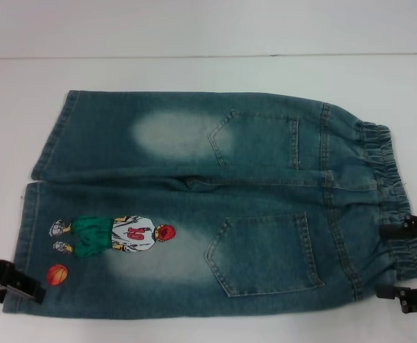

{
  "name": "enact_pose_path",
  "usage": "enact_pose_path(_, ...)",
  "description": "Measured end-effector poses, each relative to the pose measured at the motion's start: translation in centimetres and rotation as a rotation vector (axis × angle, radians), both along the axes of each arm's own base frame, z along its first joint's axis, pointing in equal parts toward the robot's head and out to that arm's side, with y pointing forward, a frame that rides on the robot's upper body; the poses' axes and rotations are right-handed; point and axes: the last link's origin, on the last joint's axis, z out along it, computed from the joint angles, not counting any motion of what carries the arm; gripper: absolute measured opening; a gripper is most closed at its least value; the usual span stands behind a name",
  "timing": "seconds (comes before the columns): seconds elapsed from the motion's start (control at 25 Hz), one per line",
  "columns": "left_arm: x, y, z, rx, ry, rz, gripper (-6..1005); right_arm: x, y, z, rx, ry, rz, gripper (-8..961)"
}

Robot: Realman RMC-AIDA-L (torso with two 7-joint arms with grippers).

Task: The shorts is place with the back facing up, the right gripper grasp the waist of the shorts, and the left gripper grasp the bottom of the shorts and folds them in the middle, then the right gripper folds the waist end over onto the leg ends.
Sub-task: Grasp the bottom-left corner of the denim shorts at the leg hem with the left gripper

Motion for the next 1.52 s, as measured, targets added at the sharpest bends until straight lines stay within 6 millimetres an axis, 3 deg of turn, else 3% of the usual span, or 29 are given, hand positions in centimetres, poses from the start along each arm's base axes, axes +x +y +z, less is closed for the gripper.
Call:
enact_pose_path(0.2, 0.3, 0.1, 0.0, -0.010, 0.001, -0.009, 742, 0.0, 0.1, 0.0, 0.002, 0.001, -0.001, 920)
enact_pose_path(0.4, 0.4, 0.3, -0.1, -0.008, 0.003, -0.015, 509, 0.0, 0.1, -0.1, 0.006, -0.001, -0.006, 920)
enact_pose_path(0.84, 0.9, 0.5, -0.8, -0.020, 0.002, -0.034, 272, 0.2, 0.0, -0.2, 0.009, 0.004, -0.017, 919)
enact_pose_path(1.08, 1.1, 0.7, -1.0, -0.026, 0.009, -0.044, 77, 0.3, -0.1, -0.1, 0.016, 0.006, -0.024, 920)
enact_pose_path(1.52, 1.8, 1.0, -1.8, -0.085, 0.051, -0.102, 101, 0.4, -0.2, -0.1, 0.016, 0.007, -0.027, 919)
